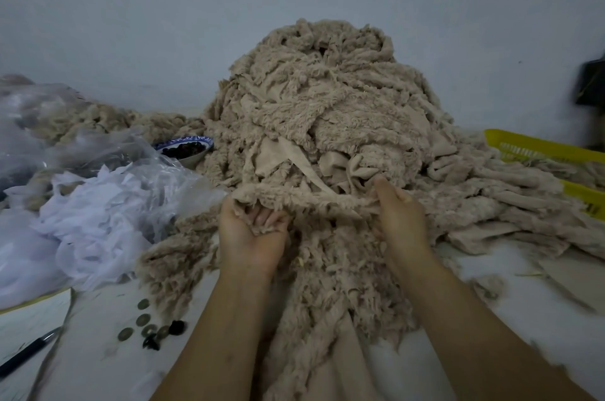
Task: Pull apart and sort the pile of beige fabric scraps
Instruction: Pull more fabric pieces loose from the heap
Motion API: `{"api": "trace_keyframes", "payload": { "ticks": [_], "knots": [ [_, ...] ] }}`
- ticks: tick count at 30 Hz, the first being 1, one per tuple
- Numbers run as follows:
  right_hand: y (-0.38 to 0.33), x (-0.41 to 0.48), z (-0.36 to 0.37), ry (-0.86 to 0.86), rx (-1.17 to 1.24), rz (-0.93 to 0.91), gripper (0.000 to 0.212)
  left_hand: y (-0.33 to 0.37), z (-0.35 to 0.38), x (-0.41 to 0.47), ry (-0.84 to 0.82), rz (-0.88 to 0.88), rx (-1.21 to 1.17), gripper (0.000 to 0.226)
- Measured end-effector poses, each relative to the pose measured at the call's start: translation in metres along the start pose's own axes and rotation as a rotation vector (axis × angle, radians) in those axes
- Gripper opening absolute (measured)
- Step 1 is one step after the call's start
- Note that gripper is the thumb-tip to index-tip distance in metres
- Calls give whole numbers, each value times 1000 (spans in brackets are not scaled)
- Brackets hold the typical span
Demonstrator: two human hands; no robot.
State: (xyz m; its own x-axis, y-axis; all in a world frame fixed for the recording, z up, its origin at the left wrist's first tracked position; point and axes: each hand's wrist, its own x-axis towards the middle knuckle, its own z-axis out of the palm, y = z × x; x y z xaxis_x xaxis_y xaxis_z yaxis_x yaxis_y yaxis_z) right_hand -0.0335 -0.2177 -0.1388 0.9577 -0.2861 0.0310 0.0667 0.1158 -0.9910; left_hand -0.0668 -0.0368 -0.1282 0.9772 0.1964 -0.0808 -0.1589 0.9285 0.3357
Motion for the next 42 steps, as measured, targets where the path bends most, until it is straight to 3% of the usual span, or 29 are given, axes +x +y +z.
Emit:
{"api": "trace_keyframes", "payload": {
  "ticks": [4, 5, 8, 12, 15, 19, 21, 23, 25, 26, 27, 28, 30, 31, 34, 36, 39, 42],
  "knots": [
    [1, -4, -1, -108, -60, -53, 35, 7, 4, 1, -50, 21, 17, 34],
    [2, -4, -1, -139, -124, -91, 41, 9, 4, 3, -64, 19, 7, 32],
    [9, -3, -2, -190, -260, -212, 56, 9, 1, 5, -98, 18, -38, 34],
    [15, -2, -2, -335, -406, -301, 42, 10, -1, 11, -26, 32, -106, 47],
    [16, -1, -6, -550, -541, -313, 34, 18, -5, 16, -40, 84, -140, 51],
    [21, -3, -3, -775, -868, -408, 28, 17, -7, 17, -44, 126, -94, 59],
    [22, -3, 3, -651, -768, -413, 25, 13, -5, 17, -20, 148, 85, 53],
    [18, 1, 1, -343, -477, -279, 24, 3, -2, 13, 9, 159, 393, 43],
    [15, 11, -6, -94, -316, -197, 29, -9, 0, 7, 64, 153, 854, 40],
    [16, 15, -10, -64, -295, -168, 23, -14, -1, 6, 87, 141, 1102, 47],
    [16, 17, -13, -83, -293, -138, 14, -19, -2, 3, 84, 143, 1313, 54],
    [17, 19, -13, -114, -315, -107, 19, -22, -4, 1, 45, 153, 1482, 58],
    [23, 17, -10, -173, -374, -79, 55, -26, -3, 0, -114, 137, 1747, 58],
    [24, 17, -8, -178, -408, -99, 61, -27, 0, -1, -185, 112, 1894, 51],
    [24, 14, -2, -187, -445, -131, 59, -16, 13, -3, -264, 82, 2345, 41],
    [24, 12, -2, -201, -412, -101, 56, -2, 16, -5, -298, -13, 2469, 43],
    [23, 10, -4, -239, -487, -105, 47, 6, 13, -19, -442, -352, 2606, 48],
    [20, 4, -2, -326, -545, -142, 26, -1, 8, -21, -615, -386, 2508, 35]
  ]
}}
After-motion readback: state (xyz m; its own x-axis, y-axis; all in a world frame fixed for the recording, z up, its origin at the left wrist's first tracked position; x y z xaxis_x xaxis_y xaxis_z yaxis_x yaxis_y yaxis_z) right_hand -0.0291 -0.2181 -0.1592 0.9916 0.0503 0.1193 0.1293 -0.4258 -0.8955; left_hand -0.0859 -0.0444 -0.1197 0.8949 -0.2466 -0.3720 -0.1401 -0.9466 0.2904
